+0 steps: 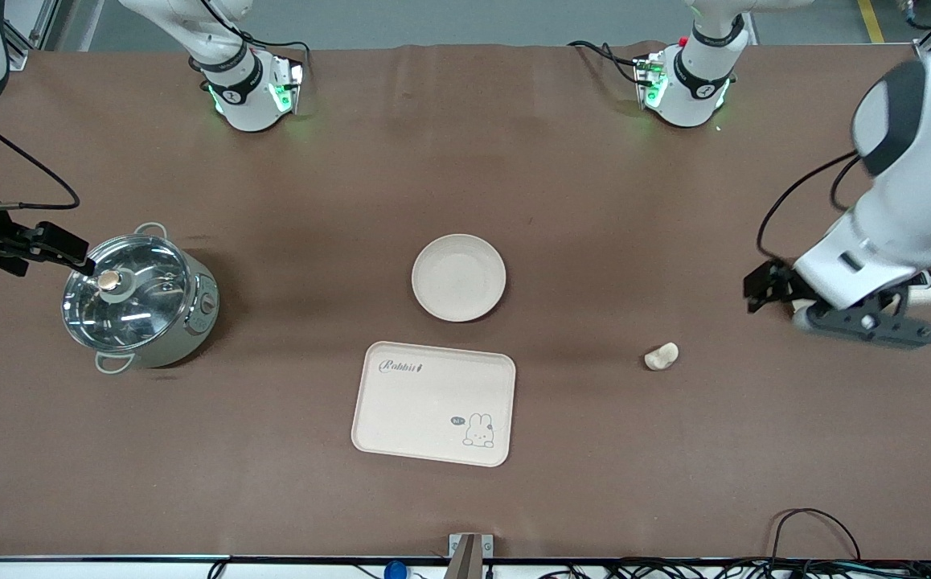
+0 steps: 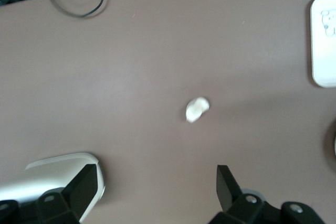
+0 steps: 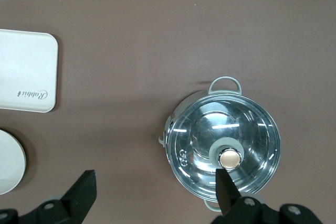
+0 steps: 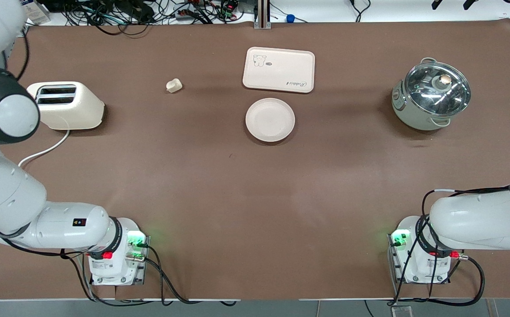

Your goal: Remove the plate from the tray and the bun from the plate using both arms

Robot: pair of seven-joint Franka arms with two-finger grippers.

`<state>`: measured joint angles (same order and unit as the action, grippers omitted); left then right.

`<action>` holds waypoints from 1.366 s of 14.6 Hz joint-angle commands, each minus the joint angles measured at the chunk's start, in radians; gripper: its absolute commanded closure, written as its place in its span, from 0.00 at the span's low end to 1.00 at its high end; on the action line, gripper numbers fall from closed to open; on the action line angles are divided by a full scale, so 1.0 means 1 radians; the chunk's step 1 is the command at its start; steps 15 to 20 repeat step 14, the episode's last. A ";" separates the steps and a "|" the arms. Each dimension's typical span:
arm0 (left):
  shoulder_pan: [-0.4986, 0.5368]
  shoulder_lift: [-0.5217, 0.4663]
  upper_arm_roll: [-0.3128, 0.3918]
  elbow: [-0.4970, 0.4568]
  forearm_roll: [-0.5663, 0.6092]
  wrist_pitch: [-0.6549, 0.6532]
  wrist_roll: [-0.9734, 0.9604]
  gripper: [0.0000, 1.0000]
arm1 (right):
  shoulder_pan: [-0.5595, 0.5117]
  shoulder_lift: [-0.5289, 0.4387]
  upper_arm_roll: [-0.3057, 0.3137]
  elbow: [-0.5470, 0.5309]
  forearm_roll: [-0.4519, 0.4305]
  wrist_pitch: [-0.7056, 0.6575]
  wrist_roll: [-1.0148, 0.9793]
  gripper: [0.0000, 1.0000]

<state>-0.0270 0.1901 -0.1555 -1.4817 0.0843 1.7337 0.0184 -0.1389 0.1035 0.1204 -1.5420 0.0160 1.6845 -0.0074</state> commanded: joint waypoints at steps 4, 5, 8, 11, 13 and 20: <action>-0.010 -0.182 0.047 -0.038 -0.009 -0.189 -0.075 0.00 | 0.005 -0.037 -0.002 0.014 -0.062 -0.078 0.015 0.00; -0.010 -0.220 0.050 -0.082 -0.050 -0.153 -0.074 0.00 | 0.005 -0.047 -0.001 0.014 -0.067 -0.083 0.007 0.00; -0.014 -0.285 0.051 -0.185 -0.092 -0.063 -0.034 0.00 | 0.001 -0.102 -0.004 0.003 -0.070 -0.107 -0.058 0.00; -0.001 -0.287 0.050 -0.206 -0.090 -0.040 0.000 0.00 | -0.013 -0.140 -0.007 -0.033 -0.058 -0.127 -0.106 0.00; 0.001 -0.249 0.053 -0.151 -0.092 -0.042 -0.027 0.00 | -0.018 -0.189 -0.007 -0.102 -0.054 -0.117 -0.112 0.00; -0.001 -0.245 0.053 -0.140 -0.086 -0.045 -0.034 0.00 | -0.018 -0.217 -0.008 -0.124 -0.054 -0.118 -0.111 0.00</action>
